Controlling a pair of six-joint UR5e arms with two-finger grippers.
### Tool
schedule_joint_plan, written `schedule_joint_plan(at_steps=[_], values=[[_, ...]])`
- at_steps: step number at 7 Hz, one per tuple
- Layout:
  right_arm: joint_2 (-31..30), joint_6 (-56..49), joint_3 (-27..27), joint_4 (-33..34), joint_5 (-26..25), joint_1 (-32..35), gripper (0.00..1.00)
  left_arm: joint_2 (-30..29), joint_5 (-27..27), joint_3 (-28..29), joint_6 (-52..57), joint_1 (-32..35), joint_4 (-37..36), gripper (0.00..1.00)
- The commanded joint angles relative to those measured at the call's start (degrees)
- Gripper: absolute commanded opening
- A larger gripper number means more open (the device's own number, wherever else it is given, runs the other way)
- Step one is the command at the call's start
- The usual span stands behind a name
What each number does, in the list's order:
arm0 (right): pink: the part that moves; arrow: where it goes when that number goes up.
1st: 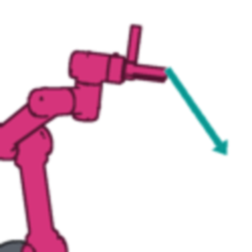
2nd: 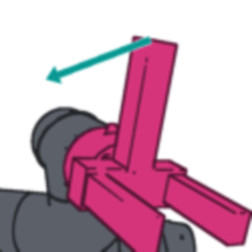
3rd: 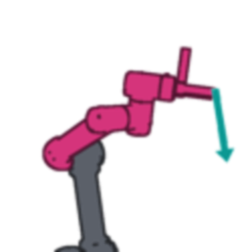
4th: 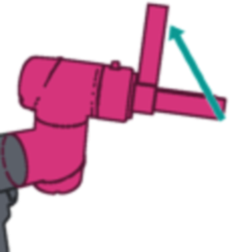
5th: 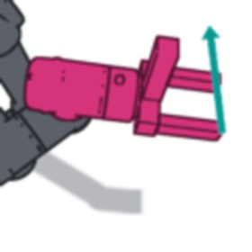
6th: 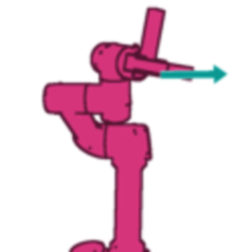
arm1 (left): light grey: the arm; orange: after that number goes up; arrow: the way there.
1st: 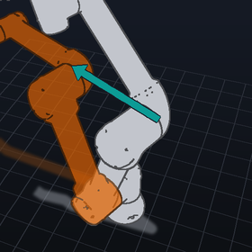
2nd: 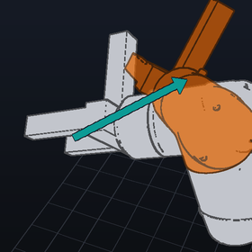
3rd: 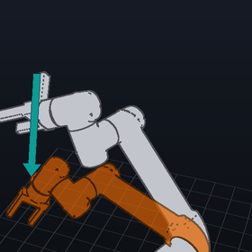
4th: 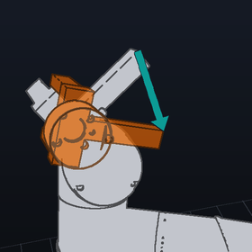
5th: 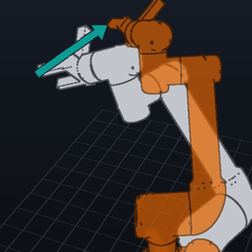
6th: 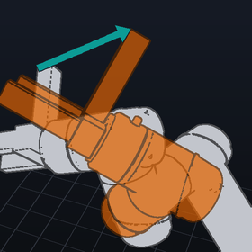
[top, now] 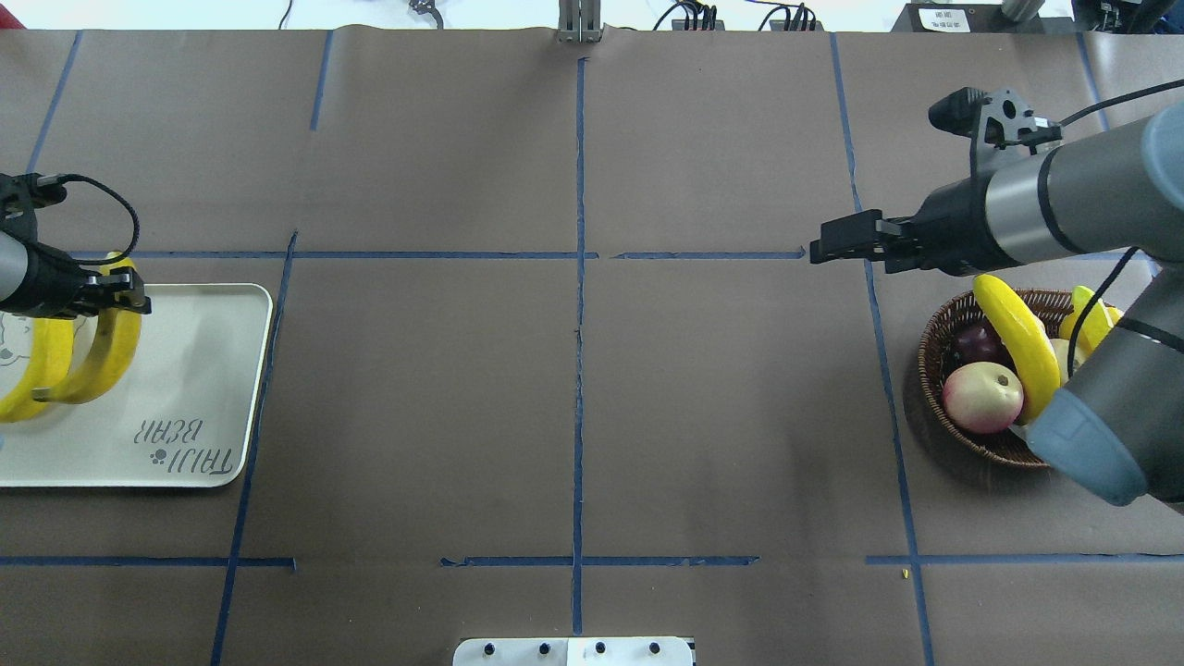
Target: Transfer all bananas from basket to plate
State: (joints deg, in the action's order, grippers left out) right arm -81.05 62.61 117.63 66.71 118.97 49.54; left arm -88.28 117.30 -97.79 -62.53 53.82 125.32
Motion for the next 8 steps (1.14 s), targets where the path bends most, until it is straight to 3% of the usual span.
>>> schedule_joint_plan(at_steps=[1, 2, 6, 8], values=[[-6.55, -12.99, -0.38, 1.23, 4.67, 6.94, 0.99, 2.94, -2.07, 0.75, 3.11, 0.05, 0.27, 0.34], [-8.14, -16.95, -0.91, 1.32, 6.87, 9.58, 0.99, 2.94, -2.33, 1.02, 3.11, -0.03, 0.45, 0.99], [-13.95, -34.27, -6.69, 0.88, 12.15, 19.07, 0.99, 2.15, -3.22, -0.46, -1.36, -0.21, 4.14, 1.00], [-16.49, -37.47, -10.39, 0.62, 16.02, 21.47, 0.99, -1.00, -2.95, -0.83, -5.06, -0.56, 3.44, 1.00]])
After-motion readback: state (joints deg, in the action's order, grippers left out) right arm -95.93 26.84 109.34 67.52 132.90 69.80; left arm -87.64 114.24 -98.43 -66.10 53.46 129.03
